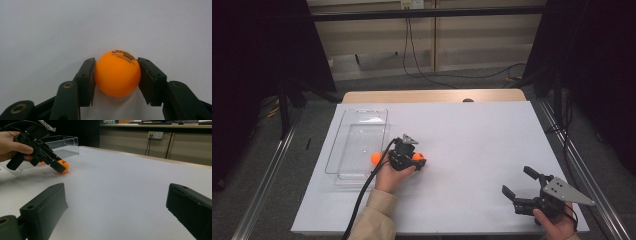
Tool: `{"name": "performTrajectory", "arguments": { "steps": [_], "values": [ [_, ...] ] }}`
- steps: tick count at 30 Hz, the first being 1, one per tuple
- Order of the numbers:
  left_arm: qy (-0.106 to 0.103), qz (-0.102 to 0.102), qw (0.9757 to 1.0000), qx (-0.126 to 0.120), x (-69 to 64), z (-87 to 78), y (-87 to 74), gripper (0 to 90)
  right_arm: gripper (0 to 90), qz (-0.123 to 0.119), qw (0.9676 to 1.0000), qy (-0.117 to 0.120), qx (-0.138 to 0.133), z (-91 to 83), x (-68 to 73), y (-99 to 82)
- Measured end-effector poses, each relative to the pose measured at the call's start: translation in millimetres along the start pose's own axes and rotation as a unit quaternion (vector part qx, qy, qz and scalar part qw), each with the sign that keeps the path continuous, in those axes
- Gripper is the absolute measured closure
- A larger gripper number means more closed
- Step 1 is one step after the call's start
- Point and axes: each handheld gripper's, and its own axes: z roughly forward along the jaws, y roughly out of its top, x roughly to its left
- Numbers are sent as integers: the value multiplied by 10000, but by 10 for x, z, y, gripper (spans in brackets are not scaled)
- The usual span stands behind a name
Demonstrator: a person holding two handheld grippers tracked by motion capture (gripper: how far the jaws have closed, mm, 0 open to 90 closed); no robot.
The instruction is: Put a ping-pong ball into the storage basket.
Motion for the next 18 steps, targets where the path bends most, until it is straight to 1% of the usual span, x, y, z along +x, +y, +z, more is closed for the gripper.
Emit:
{"name": "performTrajectory", "arguments": {
  "steps": [9,11,17,18],
  "values": [
    [-8,-9,10000,22,2,-5,2,509,28,11,10000,-14,9,8,3,0],
    [-55,-24,10000,27,4,-10,5,509,28,1,10000,-13,4,10,3,0],
    [-75,-113,9999,-43,-4,-34,16,509,29,20,10000,-28,16,8,3,-2],
    [-54,-81,9999,-69,-3,-37,19,509,29,25,10000,-33,14,7,3,-2]
  ]
}}
